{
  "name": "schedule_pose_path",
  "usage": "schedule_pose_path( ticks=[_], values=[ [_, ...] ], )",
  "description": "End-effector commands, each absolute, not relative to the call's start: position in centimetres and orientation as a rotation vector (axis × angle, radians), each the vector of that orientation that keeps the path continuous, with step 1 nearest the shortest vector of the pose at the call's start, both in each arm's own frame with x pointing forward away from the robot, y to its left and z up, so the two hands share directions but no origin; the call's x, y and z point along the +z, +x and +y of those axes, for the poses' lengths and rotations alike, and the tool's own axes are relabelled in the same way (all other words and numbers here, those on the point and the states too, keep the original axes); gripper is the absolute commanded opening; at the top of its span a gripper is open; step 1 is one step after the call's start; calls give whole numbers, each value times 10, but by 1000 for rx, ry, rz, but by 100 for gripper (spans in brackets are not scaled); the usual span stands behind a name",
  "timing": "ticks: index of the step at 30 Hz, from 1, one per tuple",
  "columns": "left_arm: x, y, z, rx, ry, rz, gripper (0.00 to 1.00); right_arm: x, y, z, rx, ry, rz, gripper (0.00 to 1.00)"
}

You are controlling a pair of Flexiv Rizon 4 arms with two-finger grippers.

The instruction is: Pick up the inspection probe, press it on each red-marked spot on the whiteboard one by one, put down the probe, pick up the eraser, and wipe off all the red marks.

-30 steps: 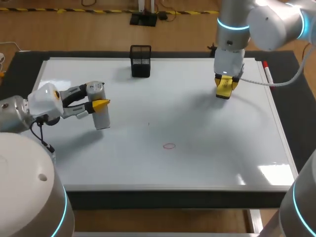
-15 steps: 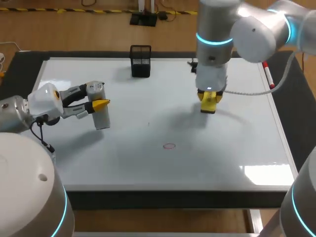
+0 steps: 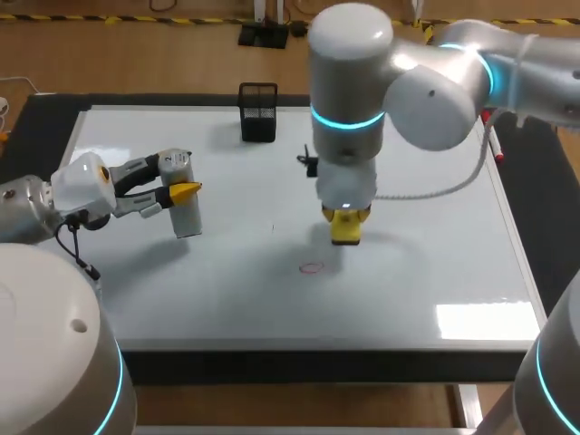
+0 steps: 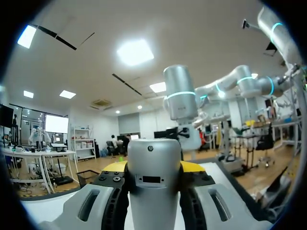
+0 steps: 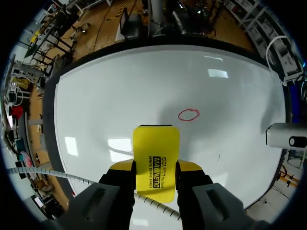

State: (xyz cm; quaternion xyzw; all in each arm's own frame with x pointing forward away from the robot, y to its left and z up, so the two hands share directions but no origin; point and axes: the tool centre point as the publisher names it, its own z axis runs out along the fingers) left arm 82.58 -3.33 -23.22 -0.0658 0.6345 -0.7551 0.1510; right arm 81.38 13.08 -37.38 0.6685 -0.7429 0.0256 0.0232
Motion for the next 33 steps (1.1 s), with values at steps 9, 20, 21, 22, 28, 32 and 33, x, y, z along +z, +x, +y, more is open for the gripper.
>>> schedule_pose_path(
  ticks=[9, 20, 21, 22, 28, 32, 33],
  values=[
    [-231, 825, -33, -2168, -190, 1822, 0, -373, 771, 174, 107, 2167, -2277, 0],
    [-231, 825, -33, -2168, -190, 1822, 0, -374, 752, 189, 94, 2203, -2213, 0],
    [-231, 825, -33, -2168, -190, 1822, 0, -374, 752, 189, 94, 2203, -2213, 0],
    [-231, 825, -33, -2168, -190, 1822, 0, -374, 752, 189, 94, 2203, -2213, 0],
    [-231, 825, -33, -2168, -190, 1822, 0, -374, 752, 189, 94, 2203, -2213, 0],
    [-231, 825, -33, -2168, -190, 1822, 0, -374, 752, 189, 94, 2203, -2213, 0],
    [-231, 825, -33, -2168, -190, 1822, 0, -374, 752, 189, 94, 2203, -2213, 0]
  ],
)
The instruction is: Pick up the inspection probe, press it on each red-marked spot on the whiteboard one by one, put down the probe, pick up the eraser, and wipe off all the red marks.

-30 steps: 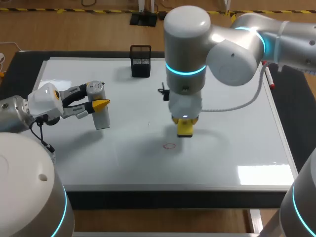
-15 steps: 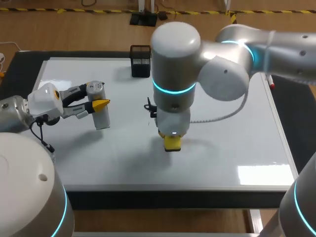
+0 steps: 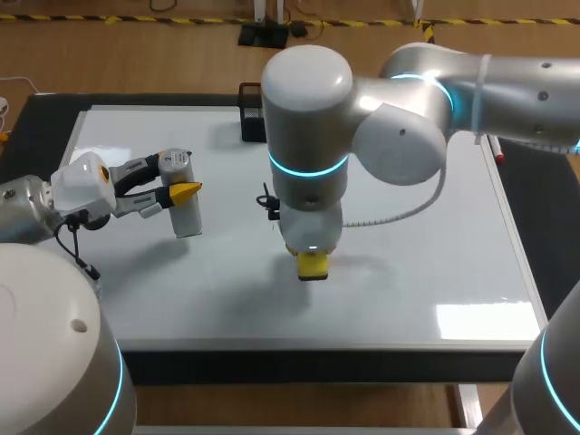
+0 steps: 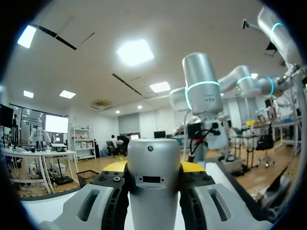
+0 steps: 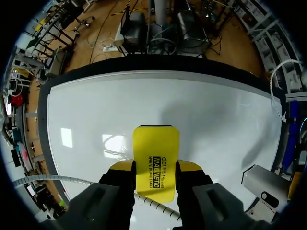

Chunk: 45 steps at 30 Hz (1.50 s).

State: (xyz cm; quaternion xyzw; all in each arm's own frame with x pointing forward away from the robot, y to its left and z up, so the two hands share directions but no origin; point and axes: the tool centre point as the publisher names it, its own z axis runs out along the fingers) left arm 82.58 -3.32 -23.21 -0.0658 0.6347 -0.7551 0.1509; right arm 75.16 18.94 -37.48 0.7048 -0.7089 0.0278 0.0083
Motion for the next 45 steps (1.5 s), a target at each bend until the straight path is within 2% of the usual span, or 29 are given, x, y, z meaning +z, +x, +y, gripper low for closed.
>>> schedule_pose_path(
  ticks=[1, 26, 45],
  values=[
    [-231, 825, -33, -2168, -190, 1822, 0, -374, 752, 189, 94, 2203, -2213, 0],
    [-231, 825, -33, -2168, -190, 1822, 0, -415, 747, 234, 0, 2305, -2124, 0],
    [-231, 825, -33, -2168, -190, 1822, 0, -432, 747, 212, 0, 2239, -2181, 0]
  ],
)
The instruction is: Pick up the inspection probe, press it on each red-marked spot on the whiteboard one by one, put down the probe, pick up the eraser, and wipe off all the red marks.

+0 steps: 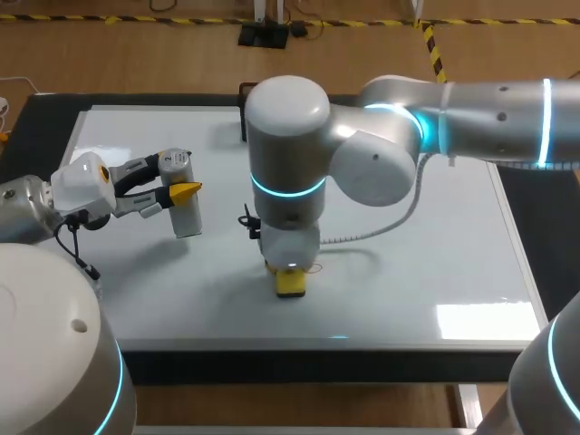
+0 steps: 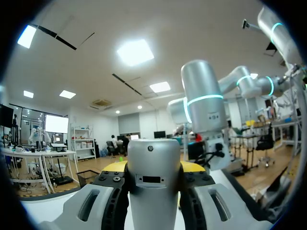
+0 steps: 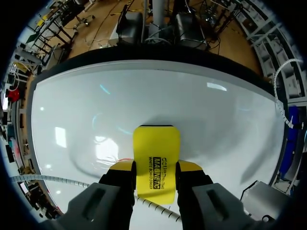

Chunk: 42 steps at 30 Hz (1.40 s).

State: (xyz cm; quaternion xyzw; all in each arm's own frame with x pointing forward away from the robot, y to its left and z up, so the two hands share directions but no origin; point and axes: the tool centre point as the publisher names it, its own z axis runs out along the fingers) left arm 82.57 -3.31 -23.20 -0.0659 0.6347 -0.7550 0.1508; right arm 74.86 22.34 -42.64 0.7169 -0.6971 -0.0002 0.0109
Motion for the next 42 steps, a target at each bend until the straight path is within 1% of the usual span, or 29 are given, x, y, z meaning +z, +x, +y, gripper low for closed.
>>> schedule_pose_path(
  ticks=[1, 24, 31, 42],
  values=[
    [-231, 825, -33, -2168, -190, 1822, 0, -431, 746, 210, 2, 2235, -2183, 0],
    [-231, 825, -33, -2168, -190, 1822, 0, -432, 743, 139, 52, 2079, -2282, 0],
    [-231, 825, -33, -2168, -190, 1822, 0, -428, 744, 134, 61, 2070, -2292, 0],
    [-231, 825, -33, -2168, -190, 1822, 0, -393, 758, 135, 62, 2104, -2239, 0]
  ],
)
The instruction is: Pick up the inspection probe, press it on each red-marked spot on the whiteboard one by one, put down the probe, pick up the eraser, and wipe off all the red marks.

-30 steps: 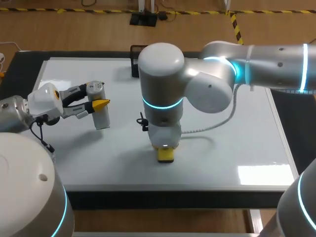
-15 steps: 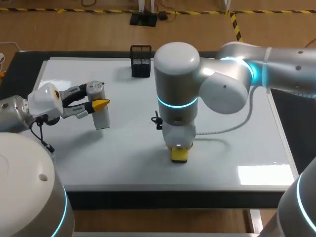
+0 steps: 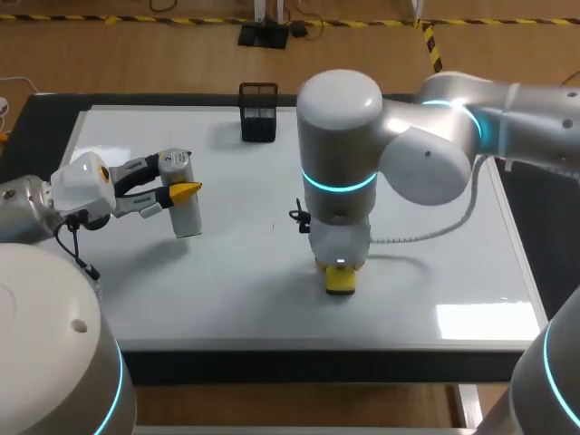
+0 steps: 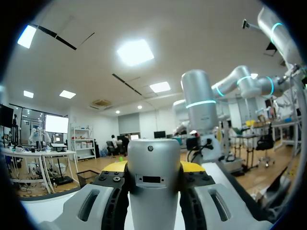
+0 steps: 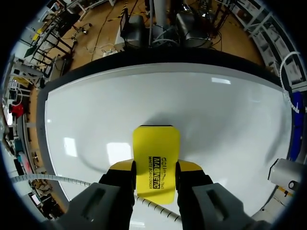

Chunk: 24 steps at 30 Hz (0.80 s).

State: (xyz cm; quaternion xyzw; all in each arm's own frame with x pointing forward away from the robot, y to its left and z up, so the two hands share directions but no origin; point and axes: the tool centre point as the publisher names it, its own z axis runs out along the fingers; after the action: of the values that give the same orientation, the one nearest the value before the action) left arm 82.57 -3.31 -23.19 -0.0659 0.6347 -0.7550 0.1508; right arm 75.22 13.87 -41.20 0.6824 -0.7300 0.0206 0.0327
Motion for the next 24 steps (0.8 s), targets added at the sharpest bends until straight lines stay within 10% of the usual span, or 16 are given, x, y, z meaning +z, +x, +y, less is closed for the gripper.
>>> schedule_pose_path(
  ticks=[1, 24],
  values=[
    [-231, 825, -33, -2168, -190, 1822, 0, -389, 760, 135, 69, 2102, -2242, 0],
    [-231, 825, -33, -2168, -190, 1822, 0, -383, 763, 135, 66, 2106, -2249, 0]
  ],
)
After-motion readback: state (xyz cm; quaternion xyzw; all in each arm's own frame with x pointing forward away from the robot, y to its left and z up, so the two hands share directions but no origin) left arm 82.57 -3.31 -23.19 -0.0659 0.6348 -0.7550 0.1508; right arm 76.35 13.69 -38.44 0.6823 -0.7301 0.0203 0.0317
